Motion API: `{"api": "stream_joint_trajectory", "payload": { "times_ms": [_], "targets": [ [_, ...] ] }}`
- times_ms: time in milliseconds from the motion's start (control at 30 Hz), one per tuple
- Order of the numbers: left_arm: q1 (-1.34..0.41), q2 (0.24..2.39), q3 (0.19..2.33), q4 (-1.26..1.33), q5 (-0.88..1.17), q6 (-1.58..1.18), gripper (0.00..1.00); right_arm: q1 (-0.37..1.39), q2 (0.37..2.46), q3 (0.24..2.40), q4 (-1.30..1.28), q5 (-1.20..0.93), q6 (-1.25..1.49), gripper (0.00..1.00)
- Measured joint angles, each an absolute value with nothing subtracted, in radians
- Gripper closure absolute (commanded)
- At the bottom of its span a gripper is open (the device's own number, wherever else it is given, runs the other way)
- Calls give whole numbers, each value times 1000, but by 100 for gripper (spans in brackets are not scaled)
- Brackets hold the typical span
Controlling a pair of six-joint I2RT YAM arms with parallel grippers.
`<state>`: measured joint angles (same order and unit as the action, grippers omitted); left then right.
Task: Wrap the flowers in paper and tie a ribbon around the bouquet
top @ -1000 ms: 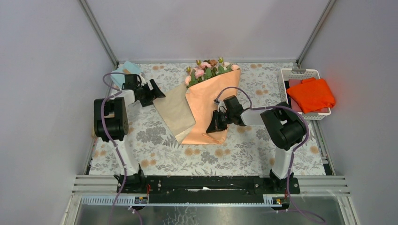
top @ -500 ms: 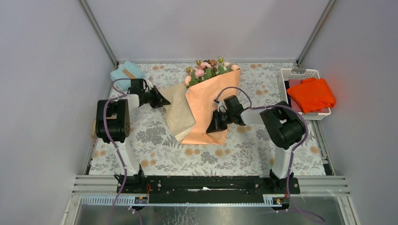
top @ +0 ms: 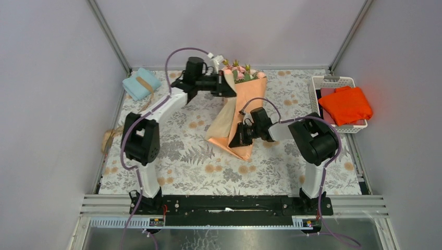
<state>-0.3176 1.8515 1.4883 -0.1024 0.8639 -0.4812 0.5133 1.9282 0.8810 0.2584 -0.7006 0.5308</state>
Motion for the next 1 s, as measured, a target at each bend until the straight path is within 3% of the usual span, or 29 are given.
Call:
{"api": "stream_joint_trajectory", "payload": {
  "times_ms": [333, 533, 800, 1000],
  "targets": [
    [-406, 2252, 1762, -93, 827, -514, 100, 539, 1873, 772, 433, -610, 585, 100],
    [-430, 2284, 1786, -136, 751, -467, 100, 547, 1818, 720, 460, -534, 585, 99],
    [-501, 2321, 1821, -188, 649, -362, 100, 536, 1572, 698, 270, -414, 559, 80],
    [-503, 2363, 1821, -233, 602, -322, 100, 329, 1442, 705, 87, -364, 516, 50]
  ]
}}
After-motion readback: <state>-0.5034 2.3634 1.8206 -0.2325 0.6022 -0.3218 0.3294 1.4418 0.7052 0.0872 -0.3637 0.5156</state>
